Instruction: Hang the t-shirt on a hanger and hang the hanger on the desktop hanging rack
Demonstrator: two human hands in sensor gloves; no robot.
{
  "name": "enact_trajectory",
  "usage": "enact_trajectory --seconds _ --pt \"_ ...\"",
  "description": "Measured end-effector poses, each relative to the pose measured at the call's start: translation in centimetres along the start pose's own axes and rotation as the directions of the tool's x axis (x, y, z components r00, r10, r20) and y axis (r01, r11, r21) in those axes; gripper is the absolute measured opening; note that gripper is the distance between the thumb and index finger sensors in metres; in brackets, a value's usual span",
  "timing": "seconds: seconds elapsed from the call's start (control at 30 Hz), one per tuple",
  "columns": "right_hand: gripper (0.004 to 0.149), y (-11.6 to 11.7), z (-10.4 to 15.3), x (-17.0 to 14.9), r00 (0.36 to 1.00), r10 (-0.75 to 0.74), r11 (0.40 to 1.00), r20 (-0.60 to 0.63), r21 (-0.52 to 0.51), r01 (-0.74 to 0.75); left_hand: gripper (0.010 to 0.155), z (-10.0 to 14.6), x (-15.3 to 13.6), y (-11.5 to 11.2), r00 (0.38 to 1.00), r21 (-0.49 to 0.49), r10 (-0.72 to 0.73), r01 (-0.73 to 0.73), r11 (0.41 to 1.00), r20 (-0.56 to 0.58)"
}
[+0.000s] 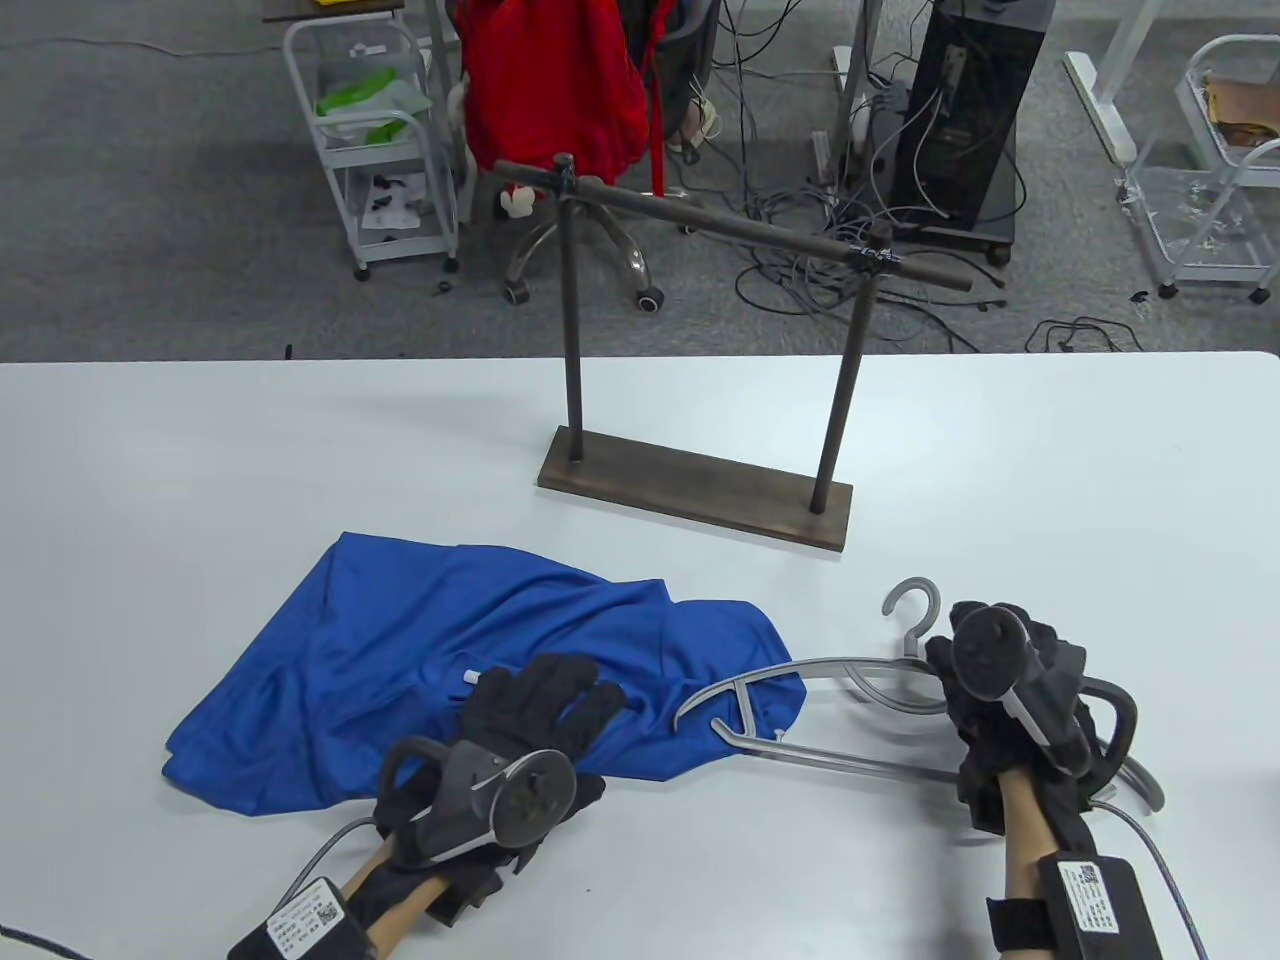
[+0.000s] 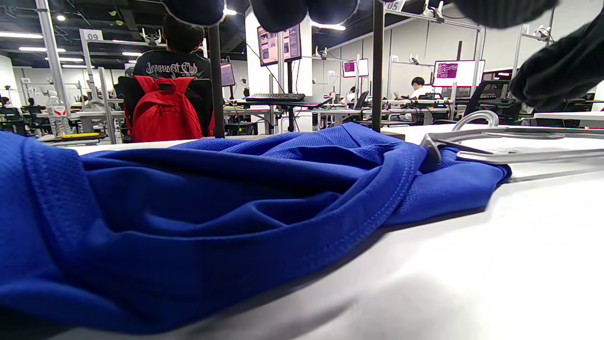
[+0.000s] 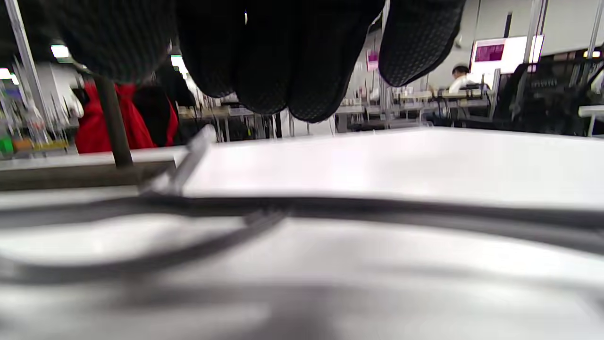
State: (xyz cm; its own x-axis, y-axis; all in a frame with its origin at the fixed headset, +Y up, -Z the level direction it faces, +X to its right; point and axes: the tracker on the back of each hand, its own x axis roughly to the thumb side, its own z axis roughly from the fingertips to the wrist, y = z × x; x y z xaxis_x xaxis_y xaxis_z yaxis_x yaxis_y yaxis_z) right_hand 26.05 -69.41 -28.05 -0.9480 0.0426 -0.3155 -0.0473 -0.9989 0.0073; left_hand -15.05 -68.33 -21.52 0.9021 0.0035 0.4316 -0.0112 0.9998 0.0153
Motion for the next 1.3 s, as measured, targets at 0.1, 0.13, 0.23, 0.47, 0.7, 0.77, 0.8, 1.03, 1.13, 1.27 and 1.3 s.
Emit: enact_trajectory --seconds 0.1,0.13,0.23,0.47,0.7,0.77,0.8,1.03,1.13,1.27,1.3 --pt "0.057 1.7 -0.4 0.5 0.998 0.063 0.986 0.004 0.154 -0.063 0.081 0.0 0.1 -0.1 1.0 -0.006 -0.003 0.003 1.0 0.001" --pt "0.058 2.4 -0.5 0.7 0.998 0.057 0.98 -0.002 0.19 -0.055 0.081 -0.1 0.1 -0.1 1.0 -0.011 -0.005 0.005 1.0 0.001" --pt "0.055 3.4 -0.6 1.5 0.997 0.074 0.973 -0.029 0.223 -0.066 0.081 -0.1 0.2 -0.3 1.0 -0.018 -0.01 0.01 1.0 0.004" --pt "0.046 3.5 -0.8 1.4 0.997 0.069 0.977 -0.041 0.205 -0.059 0.081 -0.1 0.3 -0.3 1.0 -0.019 -0.015 0.015 1.0 0.008" --pt "0.046 1.9 -0.3 1.7 0.997 0.078 0.992 -0.016 0.105 -0.075 0.081 0.0 0.2 0.0 1.0 -0.005 -0.008 0.008 1.0 0.009" --pt "0.046 1.1 0.1 2.1 0.994 0.106 0.993 -0.002 0.049 -0.106 0.081 -0.1 0.0 0.1 1.0 -0.003 -0.005 0.005 1.0 0.007" --pt "0.046 0.6 0.3 2.2 0.994 0.11 0.994 0.005 0.009 -0.11 0.081 -0.1 -0.1 0.2 1.0 0.001 -0.001 0.001 1.0 0.004" --pt "0.046 -2.7 2.1 2.4 0.995 0.068 0.987 0.077 -0.148 -0.056 0.081 -0.2 -2.1 1.5 0.997 0.036 0.052 -0.05 0.998 -0.058" --pt "0.046 -3.4 2.7 2.4 0.994 -0.023 0.985 0.108 -0.165 0.041 0.079 -0.6 -4.8 2.2 0.976 0.043 0.165 -0.161 0.986 -0.143" --pt "0.046 -3.9 3.5 2.5 0.982 -0.124 0.971 0.142 -0.185 0.15 0.077 -0.7 -8.7 2.3 0.938 0.055 0.21 -0.203 0.978 -0.275" --pt "0.046 -4.0 3.7 2.6 0.979 -0.138 0.966 0.148 -0.196 0.166 0.077 -0.8 -9.7 2.1 0.931 0.044 0.188 -0.184 0.982 -0.313"
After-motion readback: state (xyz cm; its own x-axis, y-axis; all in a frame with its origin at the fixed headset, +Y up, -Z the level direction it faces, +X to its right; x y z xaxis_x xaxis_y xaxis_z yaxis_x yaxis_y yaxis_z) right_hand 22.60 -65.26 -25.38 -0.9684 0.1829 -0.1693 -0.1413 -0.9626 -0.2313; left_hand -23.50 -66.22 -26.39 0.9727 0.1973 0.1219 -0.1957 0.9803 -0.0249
